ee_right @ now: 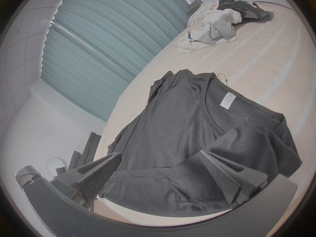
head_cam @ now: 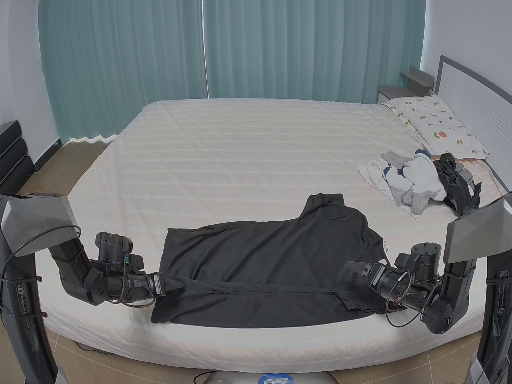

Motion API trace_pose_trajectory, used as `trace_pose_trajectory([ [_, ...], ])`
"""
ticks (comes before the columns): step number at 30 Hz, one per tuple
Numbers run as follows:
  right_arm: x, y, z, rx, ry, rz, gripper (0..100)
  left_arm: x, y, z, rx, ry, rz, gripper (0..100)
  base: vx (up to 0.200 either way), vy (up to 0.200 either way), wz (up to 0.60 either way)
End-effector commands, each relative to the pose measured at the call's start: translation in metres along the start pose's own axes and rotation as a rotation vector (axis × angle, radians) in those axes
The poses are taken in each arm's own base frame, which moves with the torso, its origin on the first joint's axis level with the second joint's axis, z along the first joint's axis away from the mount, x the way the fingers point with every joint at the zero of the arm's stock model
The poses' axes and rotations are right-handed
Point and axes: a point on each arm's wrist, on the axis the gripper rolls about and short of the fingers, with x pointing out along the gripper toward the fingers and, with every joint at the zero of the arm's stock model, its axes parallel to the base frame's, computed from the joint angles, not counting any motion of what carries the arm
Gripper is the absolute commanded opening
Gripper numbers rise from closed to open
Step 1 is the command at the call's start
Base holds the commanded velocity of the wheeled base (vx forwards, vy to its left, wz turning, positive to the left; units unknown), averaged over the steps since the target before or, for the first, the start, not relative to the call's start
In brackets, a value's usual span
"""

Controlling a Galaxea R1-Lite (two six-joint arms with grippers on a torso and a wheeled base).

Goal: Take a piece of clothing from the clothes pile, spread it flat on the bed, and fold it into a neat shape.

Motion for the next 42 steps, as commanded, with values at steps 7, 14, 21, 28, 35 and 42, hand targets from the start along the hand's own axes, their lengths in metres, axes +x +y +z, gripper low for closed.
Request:
trace_pose_trajectory([
  [7,-0.007,0.004,0.002,-0.002,-0.004,0.015,100,0.003,0.004,-0.009,0.011,-0.005,0.03,0,0.0,0.0,0.0],
  [14,-0.011,0.001,0.002,-0.017,-0.004,0.0,100,-0.005,0.003,-0.01,-0.011,-0.063,0.06,0,0.0,0.0,0.0],
  [21,-0.015,-0.001,0.011,-0.029,-0.034,-0.005,100,-0.019,-0.008,-0.004,-0.019,-0.124,0.044,0,0.0,0.0,0.0],
  [28,-0.017,-0.018,0.031,-0.1,-0.089,-0.04,100,-0.03,-0.017,0.001,-0.046,-0.154,0.022,0,0.0,0.0,0.0],
  [35,-0.023,-0.052,0.046,-0.16,-0.045,-0.037,100,-0.028,-0.015,-0.002,-0.05,-0.142,0.025,0,0.0,0.0,0.0],
  [42,-0.009,-0.08,0.048,-0.14,0.029,-0.047,100,-0.027,-0.016,-0.003,-0.051,-0.135,0.025,0,0.0,0.0,0.0],
])
